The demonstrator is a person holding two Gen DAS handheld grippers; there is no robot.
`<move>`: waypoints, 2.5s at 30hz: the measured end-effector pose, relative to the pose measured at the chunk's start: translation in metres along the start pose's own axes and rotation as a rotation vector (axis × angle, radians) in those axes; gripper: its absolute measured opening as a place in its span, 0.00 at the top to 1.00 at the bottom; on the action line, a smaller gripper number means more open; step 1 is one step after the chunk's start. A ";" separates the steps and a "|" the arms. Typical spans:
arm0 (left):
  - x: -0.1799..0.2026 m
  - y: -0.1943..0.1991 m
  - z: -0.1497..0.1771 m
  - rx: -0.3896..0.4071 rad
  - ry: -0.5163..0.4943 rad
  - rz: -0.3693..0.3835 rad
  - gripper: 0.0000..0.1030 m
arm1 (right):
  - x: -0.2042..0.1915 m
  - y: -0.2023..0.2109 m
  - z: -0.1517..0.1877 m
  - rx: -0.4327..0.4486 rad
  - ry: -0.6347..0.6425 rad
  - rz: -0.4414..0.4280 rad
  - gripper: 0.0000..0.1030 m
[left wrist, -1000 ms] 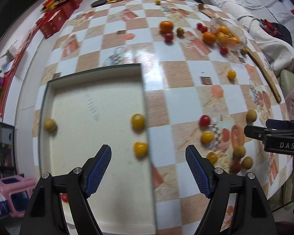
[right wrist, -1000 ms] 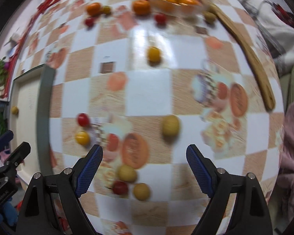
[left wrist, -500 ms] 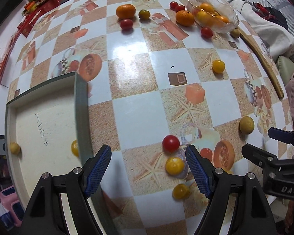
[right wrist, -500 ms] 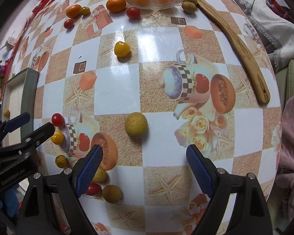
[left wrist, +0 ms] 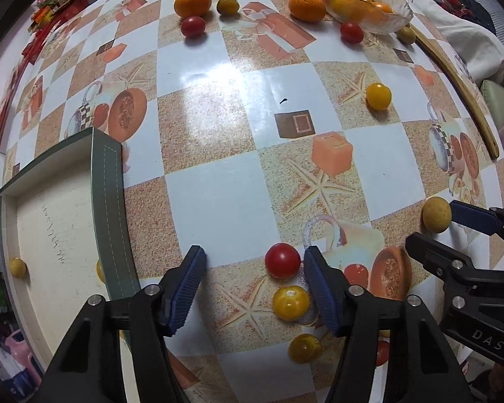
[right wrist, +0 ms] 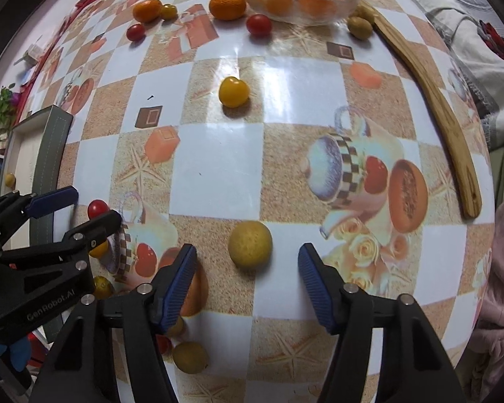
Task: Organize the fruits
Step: 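Grasp a red cherry tomato with left tool while right tool grasps a yellow-green round fruit, then carry both fruits into the white tray and open both tools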
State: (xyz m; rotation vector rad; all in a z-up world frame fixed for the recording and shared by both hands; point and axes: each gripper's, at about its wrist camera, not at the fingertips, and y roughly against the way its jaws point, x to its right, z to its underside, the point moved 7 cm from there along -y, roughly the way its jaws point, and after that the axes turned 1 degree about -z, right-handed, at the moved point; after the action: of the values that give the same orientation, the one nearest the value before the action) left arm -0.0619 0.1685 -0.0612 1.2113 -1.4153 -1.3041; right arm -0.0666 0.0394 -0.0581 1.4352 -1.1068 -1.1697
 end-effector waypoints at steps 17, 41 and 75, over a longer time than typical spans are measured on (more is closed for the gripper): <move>0.009 0.027 -0.008 0.045 0.062 0.106 0.80 | 0.009 0.009 -0.014 0.007 -0.070 -0.087 0.73; -0.079 0.080 0.052 0.137 0.211 0.080 0.80 | -0.045 0.051 -0.011 0.034 0.039 -0.105 0.73; -0.233 0.025 0.119 0.063 0.474 -0.065 0.80 | -0.262 -0.020 -0.070 -0.058 0.359 -0.137 0.73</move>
State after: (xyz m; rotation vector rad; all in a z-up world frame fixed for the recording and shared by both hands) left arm -0.1392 0.4188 -0.0423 1.5002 -1.0845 -0.9341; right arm -0.0314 0.3083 -0.0360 1.6191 -0.7300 -0.9778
